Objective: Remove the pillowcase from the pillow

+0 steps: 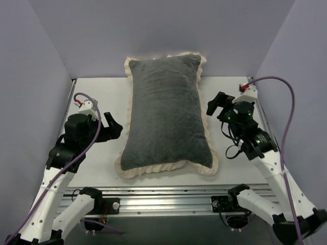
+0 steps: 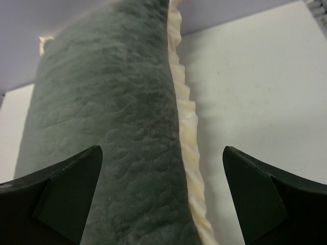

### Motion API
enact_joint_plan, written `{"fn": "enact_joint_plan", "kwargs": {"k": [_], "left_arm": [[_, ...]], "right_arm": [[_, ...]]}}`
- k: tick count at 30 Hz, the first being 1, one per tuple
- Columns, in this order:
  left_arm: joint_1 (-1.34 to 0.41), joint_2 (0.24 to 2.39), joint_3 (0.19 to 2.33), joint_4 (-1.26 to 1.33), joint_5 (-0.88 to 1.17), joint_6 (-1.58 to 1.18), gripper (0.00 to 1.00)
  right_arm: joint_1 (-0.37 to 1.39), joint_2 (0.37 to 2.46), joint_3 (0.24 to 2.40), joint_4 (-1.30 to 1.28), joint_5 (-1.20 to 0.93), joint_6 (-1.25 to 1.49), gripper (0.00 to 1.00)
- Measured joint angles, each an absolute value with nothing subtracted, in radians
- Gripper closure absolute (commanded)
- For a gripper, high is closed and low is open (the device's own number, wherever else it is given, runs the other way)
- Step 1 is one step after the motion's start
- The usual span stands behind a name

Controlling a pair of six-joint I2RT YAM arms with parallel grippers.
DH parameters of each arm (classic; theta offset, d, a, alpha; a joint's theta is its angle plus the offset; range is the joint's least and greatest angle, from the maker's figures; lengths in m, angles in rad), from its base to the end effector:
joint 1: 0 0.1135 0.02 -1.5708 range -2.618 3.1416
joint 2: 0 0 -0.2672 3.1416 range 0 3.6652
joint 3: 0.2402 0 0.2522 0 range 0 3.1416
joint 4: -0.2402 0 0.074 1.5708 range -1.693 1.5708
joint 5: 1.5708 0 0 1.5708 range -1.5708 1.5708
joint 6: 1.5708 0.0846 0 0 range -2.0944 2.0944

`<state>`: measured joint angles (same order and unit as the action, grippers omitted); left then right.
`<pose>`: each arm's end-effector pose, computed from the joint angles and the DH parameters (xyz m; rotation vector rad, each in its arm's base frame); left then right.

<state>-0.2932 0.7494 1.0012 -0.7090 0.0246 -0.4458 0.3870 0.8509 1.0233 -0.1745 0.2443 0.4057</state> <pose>0.1803 -0.0566 0.3447 -0.1415 2.0581 -0.4874 0.2216 0.0682 0.4152 0.2080 1.5754 0.4290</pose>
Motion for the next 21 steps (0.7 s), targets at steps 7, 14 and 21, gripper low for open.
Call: {"fn": "enact_joint_plan", "kwargs": {"k": [7, 14, 21], "left_arm": [[-0.294, 1.036, 1.077, -0.566, 0.064, -0.450, 0.06], [-0.303, 1.347, 1.174, -0.431, 0.101, -0.484, 0.06], [-0.356, 1.541, 1.203, -0.359, 0.123, -0.551, 0.06]], "right_arm": [[0.354, 1.171, 1.038, -0.082, 0.134, 0.492, 0.00], [0.260, 1.428, 1.089, 0.130, -0.084, 0.532, 0.01], [0.297, 1.572, 1.049, 0.266, -0.239, 0.549, 0.11]]}}
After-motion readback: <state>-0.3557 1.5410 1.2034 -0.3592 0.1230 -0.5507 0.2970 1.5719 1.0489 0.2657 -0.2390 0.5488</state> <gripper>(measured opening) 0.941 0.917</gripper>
